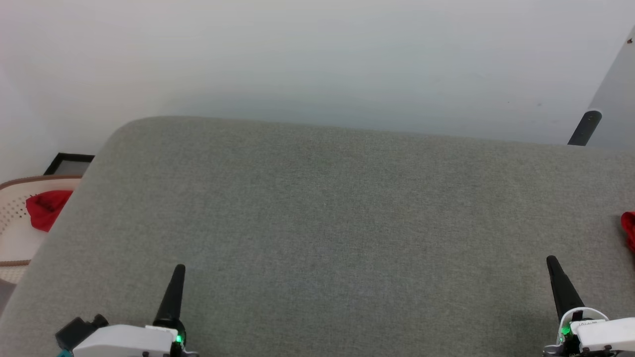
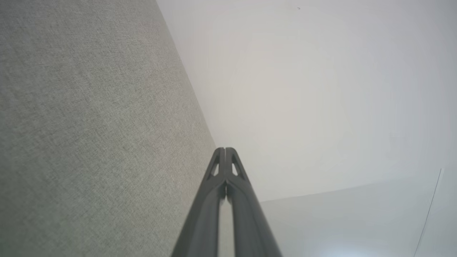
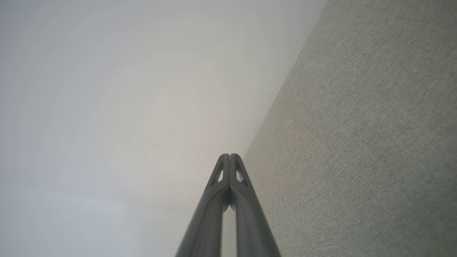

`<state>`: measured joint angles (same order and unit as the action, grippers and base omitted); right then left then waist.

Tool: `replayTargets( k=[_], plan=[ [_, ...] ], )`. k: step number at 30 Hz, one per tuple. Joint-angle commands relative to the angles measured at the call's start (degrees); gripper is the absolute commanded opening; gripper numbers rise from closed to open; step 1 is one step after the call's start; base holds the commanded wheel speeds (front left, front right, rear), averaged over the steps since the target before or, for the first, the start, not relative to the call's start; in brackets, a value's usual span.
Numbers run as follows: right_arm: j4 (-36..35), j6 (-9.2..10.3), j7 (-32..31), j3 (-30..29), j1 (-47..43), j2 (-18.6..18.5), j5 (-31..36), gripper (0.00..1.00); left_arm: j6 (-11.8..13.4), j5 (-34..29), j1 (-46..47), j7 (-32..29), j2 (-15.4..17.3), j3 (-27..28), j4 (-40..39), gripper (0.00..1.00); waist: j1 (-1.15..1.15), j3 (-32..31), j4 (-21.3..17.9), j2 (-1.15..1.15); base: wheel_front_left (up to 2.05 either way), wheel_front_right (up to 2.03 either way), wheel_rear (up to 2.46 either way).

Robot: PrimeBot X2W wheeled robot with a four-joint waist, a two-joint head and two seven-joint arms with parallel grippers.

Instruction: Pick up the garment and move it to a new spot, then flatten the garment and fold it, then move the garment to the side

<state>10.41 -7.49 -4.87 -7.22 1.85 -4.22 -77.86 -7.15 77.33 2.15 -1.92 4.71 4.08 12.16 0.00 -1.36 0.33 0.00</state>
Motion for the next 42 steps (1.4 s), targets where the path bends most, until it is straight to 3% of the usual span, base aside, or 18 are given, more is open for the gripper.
replayTargets(
  k=[1,42],
  plan=[
    [0.0,-0.01,-0.2,0.0,1.2,0.1,-1.1,0.00,-0.4,1.2,1.1,-0.3,0.0,0.4,0.0,0.00,0.00,0.1,0.0,0.00,0.00,0.00,0.00],
    [3.8,-0.01,-1.7,0.8,4.6,1.5,-14.6,0.00,-0.5,15.3,4.4,-4.6,-1.8,2.4,2.0,0.00,0.00,1.5,-0.3,0.00,0.00,0.00,0.00]
  ],
)
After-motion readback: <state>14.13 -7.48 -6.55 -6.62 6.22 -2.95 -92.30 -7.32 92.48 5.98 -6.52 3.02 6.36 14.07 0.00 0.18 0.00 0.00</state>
